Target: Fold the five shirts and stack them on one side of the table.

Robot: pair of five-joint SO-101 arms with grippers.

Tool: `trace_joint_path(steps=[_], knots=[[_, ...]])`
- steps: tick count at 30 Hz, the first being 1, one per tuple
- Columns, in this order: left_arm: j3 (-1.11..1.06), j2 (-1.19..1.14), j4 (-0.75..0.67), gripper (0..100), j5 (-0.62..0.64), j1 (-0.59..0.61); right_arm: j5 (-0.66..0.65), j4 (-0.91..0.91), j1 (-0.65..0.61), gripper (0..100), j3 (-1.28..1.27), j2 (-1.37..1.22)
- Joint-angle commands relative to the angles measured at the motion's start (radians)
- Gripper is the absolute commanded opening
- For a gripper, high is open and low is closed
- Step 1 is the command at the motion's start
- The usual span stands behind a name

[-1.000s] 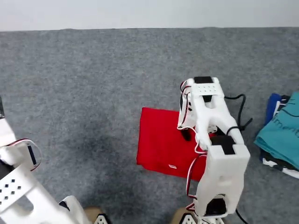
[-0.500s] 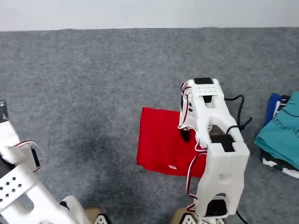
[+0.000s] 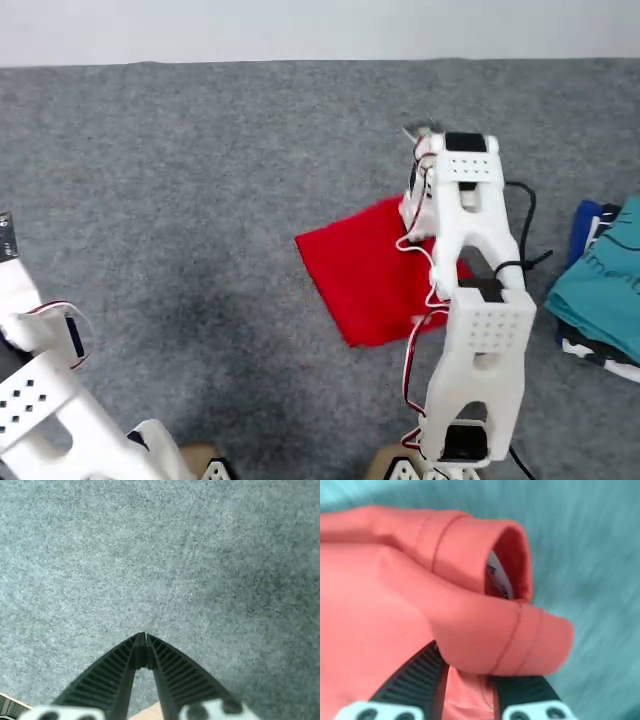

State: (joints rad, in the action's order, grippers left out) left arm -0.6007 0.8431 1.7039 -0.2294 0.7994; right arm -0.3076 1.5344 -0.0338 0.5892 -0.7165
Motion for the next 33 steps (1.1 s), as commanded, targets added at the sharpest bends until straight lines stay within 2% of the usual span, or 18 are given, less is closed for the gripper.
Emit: trace_joint_path(steps=[1, 5, 8, 10, 12, 15, 19, 25, 33], knots=[[0.007, 0.012, -0.015, 1, -0.008, 0.0, -0.18, -0.062, -0.039, 0.9, 0.21, -0.051], [0.004, 0.012, -0.015, 1, -0.008, 0.0, -0.328, -0.05, -0.073, 1.3, 0.311, -0.16], [0.002, 0.012, -0.011, 1, -0.008, 0.0, -0.29, 0.035, -0.073, 9.3, 0.396, -0.179], [0.002, 0.011, -0.012, 1, -0.008, 0.0, -0.163, 0.102, -0.071, 19.9, 0.47, -0.177], [0.002, 0.008, -0.015, 1, -0.008, -0.002, 0.025, 0.157, -0.07, 29.6, 0.557, -0.18], [0.002, 0.006, -0.015, 1, -0.008, -0.002, 0.272, 0.226, -0.079, 38.0, 0.657, -0.186], [0.002, 0.006, -0.015, 1, -0.008, -0.002, 0.5, 0.259, -0.102, 38.3, 0.703, -0.177], [0.002, 0.009, -0.017, 1, -0.009, -0.002, 0.764, 0.265, -0.117, 38.6, 0.657, -0.13], [0.002, 0.008, -0.017, 1, -0.009, -0.002, 0.956, 0.26, -0.177, 38.6, 0.308, 0.002]])
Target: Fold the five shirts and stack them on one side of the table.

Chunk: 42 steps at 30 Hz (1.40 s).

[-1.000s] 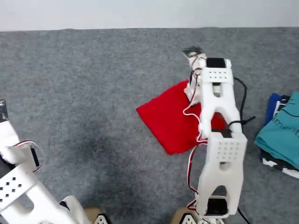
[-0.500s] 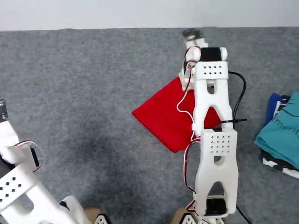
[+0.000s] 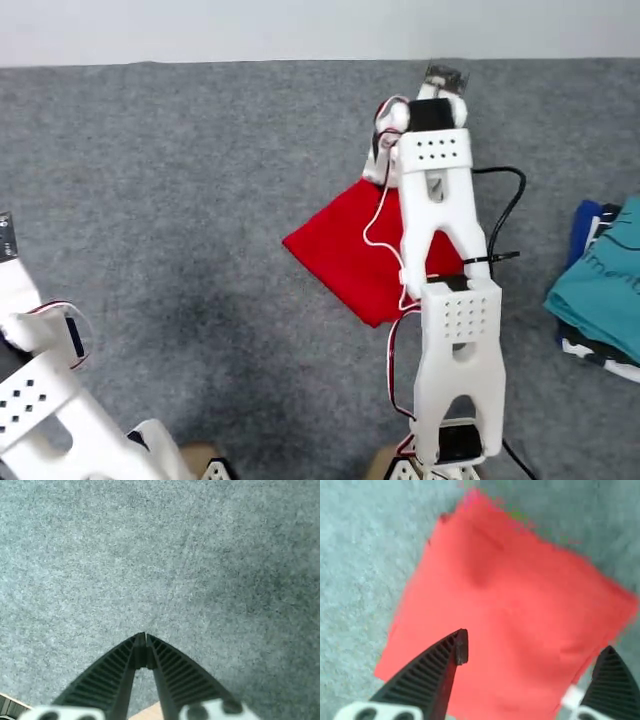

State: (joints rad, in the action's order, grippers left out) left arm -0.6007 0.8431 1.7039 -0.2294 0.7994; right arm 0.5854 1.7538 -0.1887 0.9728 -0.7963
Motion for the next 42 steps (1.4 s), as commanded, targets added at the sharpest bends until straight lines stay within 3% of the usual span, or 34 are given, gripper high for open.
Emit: trace_joint_path(steps=[1, 15, 21, 32, 34, 39, 42], knots=[[0.002, 0.006, -0.017, 1, -0.009, -0.002, 0.078, 0.039, -0.028, 38.6, -0.101, 0.079], [0.002, 0.006, -0.017, 1, -0.017, -0.002, 0.187, -0.048, -0.036, 38.6, -0.133, -0.194], [0.002, 0.006, -0.017, 1, -0.083, -0.002, 0.206, -0.059, -0.036, 38.6, -0.132, -0.206], [0.002, 0.006, -0.017, 1, -0.084, -0.002, 0.212, -0.073, -0.021, 38.1, -0.127, -0.257], [0.002, 0.006, -0.017, 1, -0.084, -0.002, 0.21, -0.059, -0.019, 35.0, -0.106, -0.266], [0.002, 0.008, -0.017, 1, -0.084, -0.002, 0.209, -0.053, -0.021, 13.9, -0.1, -0.269], [0.002, 0.009, -0.017, 1, -0.084, -0.002, 0.207, -0.054, -0.021, 7.1, -0.1, -0.269]])
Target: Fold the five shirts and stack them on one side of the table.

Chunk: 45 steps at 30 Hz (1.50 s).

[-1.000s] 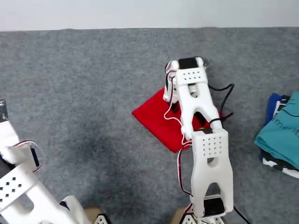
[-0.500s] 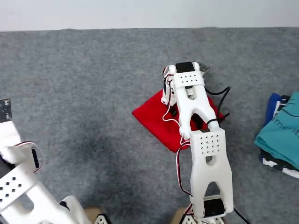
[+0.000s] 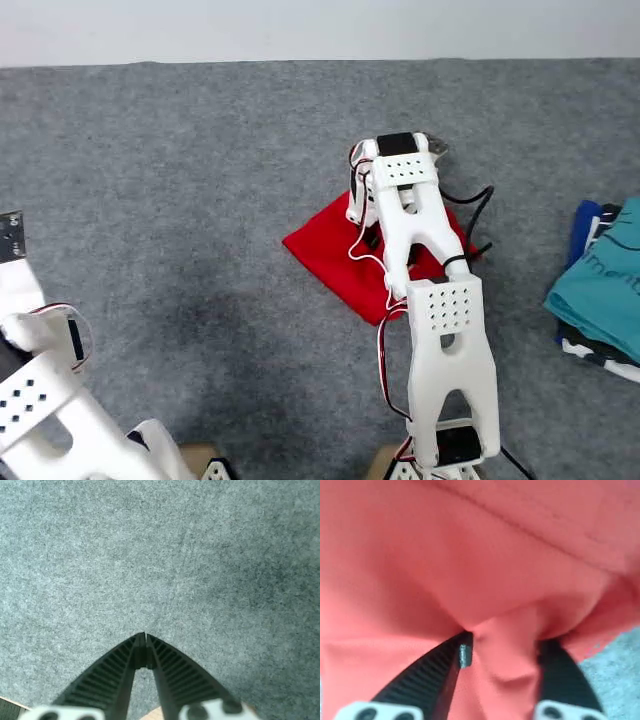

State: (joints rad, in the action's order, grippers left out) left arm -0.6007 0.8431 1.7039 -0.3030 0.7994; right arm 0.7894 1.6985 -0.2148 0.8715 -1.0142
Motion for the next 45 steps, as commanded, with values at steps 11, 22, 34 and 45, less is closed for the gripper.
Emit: trace_joint_path(steps=[11, 22, 34, 45], knots=[[0.004, 0.009, -0.023, 1, -0.011, -0.002, -0.16, 0.016, 0.015, 0.8, 0.008, -0.031], [0.01, 0.011, -0.04, 1, -0.011, -0.002, -0.285, 0.091, 0.101, 0.9, 0.006, 0.252], [0.012, 0.009, -0.066, 1, -0.011, -0.002, -0.473, 0.097, 0.186, 0.8, -0.187, 0.631], [0.002, 0.006, -0.074, 1, -0.011, -0.002, -0.73, 0.096, 0.437, 0.8, -0.365, 0.989]])
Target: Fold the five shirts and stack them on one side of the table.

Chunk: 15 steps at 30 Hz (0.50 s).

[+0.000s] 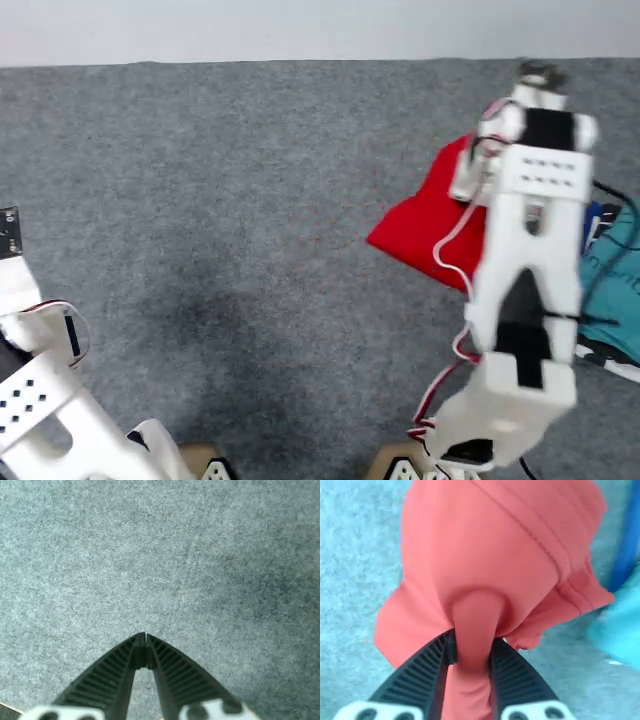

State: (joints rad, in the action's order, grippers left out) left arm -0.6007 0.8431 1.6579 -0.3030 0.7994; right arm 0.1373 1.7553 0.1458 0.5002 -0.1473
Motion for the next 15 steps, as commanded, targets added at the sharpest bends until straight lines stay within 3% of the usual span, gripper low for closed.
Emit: trace_joint_path(steps=[1, 15], knots=[[0.002, 0.006, -0.034, 1, -0.009, -0.002, -0.106, 0.039, 0.105, 0.8, 0.006, 0.143], [0.002, 0.006, -0.026, 1, -0.009, -0.002, -0.318, -0.062, 0.483, 0.8, 0.006, 0.131]])
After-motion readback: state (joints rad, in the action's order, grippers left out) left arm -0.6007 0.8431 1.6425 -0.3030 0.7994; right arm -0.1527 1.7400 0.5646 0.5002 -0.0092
